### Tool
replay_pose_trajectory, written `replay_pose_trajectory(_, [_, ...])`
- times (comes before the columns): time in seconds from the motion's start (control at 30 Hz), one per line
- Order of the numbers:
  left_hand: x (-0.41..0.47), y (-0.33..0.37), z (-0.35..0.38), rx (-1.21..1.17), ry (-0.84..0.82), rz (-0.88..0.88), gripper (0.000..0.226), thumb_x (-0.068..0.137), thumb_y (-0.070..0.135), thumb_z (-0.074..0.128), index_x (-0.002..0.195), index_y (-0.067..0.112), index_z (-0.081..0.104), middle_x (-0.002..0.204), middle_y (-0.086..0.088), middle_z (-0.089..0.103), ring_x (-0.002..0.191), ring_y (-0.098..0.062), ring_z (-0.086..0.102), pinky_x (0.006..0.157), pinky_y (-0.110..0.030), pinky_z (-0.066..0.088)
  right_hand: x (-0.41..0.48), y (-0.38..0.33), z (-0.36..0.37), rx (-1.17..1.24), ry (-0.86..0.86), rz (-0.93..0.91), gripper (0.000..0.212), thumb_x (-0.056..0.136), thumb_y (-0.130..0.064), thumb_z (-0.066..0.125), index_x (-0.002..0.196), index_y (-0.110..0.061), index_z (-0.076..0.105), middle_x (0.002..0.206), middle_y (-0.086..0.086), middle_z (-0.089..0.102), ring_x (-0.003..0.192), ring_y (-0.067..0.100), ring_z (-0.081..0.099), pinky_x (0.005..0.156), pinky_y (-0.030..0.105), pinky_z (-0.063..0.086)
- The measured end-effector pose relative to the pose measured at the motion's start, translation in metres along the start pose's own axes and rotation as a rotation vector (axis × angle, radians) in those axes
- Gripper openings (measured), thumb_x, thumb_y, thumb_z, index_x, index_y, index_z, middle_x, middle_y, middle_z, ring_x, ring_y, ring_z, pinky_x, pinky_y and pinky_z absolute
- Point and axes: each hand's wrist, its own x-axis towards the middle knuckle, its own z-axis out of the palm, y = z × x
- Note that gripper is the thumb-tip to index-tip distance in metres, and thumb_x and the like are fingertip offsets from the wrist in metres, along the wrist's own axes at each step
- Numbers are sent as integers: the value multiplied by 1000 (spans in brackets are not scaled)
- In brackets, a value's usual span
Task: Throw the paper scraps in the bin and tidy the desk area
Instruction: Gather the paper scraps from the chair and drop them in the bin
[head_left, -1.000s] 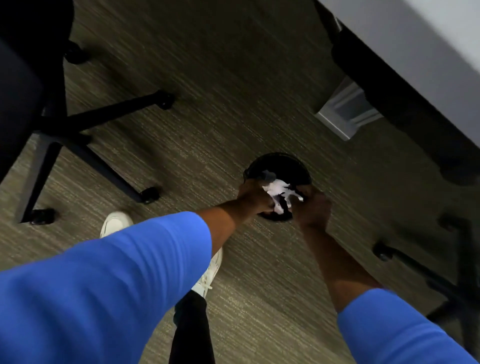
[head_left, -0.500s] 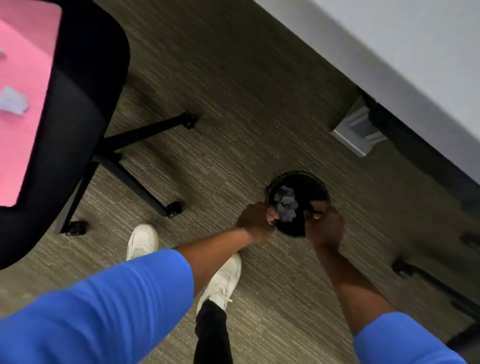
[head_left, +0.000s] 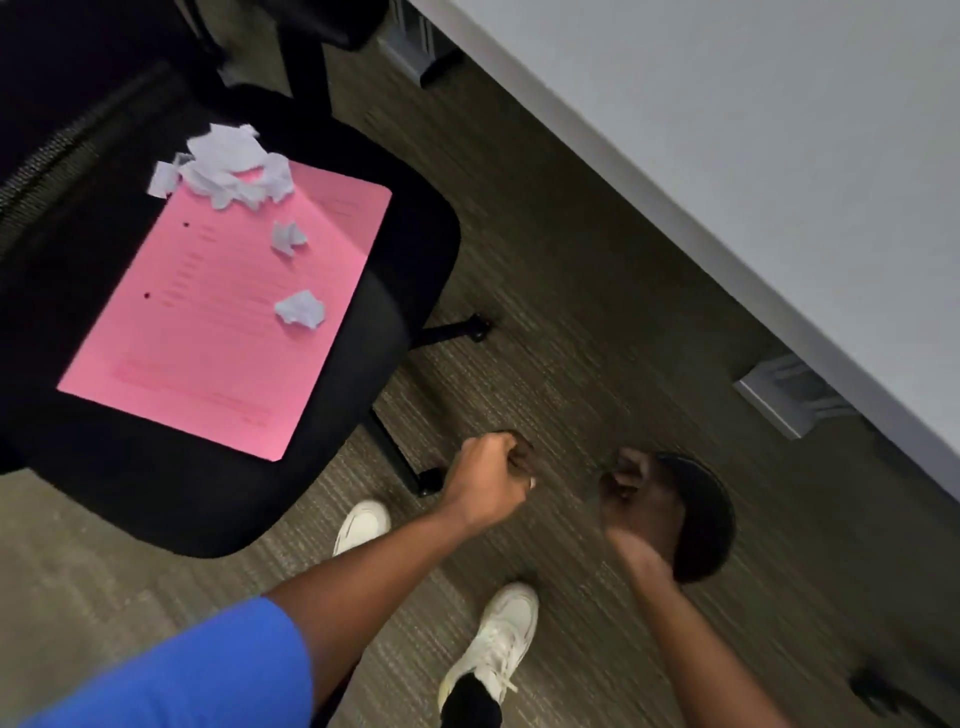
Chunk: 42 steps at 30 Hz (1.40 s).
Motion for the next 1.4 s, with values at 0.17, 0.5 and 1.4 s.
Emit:
replay_pose_trajectory(0.17, [-12,-10,-84,-140,144,-18,10,87,16,83,94,18,78,90,6,80,80,-9,76,83,-32,63,-13,-82,16,71,-94,-59,52,91,-11,76,138,-26,61,117,1,76,108,20,72,93,30,53])
replay_pose_trajectory(0.5, [-19,-30,-251,-160,669,27,9,93,17,74,97,25,76,92,14,76,82,-4,69,75,-25,57,-43,-240,85,121,-180,-493,67,81,-33,91,140,-28,59,115,-12,61,85,-1,73,82,24,62])
replay_pose_trajectory(1.4, [131,-100,-457,653,175,278,72,97,47,68,162,38,38,170,-12,23,146,-37,31,115,-59,46,-3,-443,228,-619,-290,-906,90,86,-22,84,161,-33,34,172,15,17,147,39,30,68,36,48])
